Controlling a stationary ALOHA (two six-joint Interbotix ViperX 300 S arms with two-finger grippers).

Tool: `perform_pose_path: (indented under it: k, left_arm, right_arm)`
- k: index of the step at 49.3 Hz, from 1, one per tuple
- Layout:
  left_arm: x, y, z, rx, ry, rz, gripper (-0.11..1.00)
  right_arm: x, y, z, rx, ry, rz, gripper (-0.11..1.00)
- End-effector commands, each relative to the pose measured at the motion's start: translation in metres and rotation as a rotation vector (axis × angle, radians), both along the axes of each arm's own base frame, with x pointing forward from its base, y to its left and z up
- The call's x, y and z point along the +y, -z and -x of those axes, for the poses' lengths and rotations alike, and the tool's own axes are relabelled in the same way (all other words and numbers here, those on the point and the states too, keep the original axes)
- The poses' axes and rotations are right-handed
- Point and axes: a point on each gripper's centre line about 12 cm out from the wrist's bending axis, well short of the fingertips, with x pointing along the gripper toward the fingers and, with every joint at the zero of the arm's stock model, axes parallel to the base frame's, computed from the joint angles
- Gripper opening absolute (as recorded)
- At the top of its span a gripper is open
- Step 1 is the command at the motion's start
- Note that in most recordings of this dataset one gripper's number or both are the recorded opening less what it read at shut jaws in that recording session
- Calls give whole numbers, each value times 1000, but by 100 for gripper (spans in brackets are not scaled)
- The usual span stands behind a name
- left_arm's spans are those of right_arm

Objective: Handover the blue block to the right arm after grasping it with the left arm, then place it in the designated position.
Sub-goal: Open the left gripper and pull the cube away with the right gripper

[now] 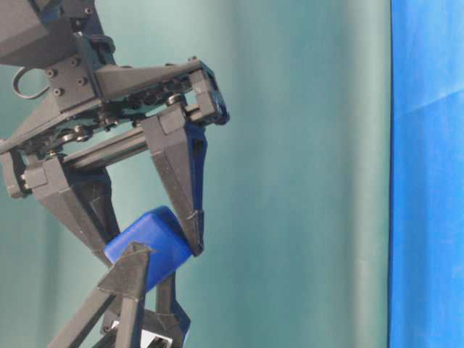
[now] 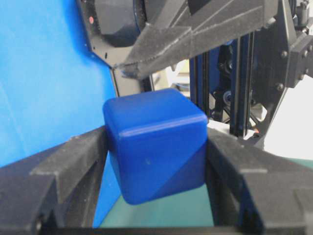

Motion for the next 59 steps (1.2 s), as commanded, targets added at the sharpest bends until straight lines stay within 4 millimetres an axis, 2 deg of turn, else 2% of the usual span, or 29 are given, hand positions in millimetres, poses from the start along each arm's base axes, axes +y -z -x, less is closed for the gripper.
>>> perform_pose_path:
  k: [1,12,28,40,47,59]
  left_arm:
    - [1,-11,2,-37,-3,3,93]
    - [1,-12,6,-41,-3,3,93]
    - [1,-12,9,-43,-3,2,93]
    - [1,-11,9,-41,-3,2,93]
    - [1,-11,9,-41,-3,2,93]
    - [1,-11,9,-41,-3,2,93]
  right_arm:
    - [2,-20,8,-49,-6,-7,50]
    - [6,-24,33,-60,-14,-8,50]
    - [12,-28,86,-81,-27,-15,50]
    - [13,-28,123,-37,31,-50,50]
    - [14,-26,133,-10,54,-72,50]
    - [14,-25,132,-2,60,-74,50]
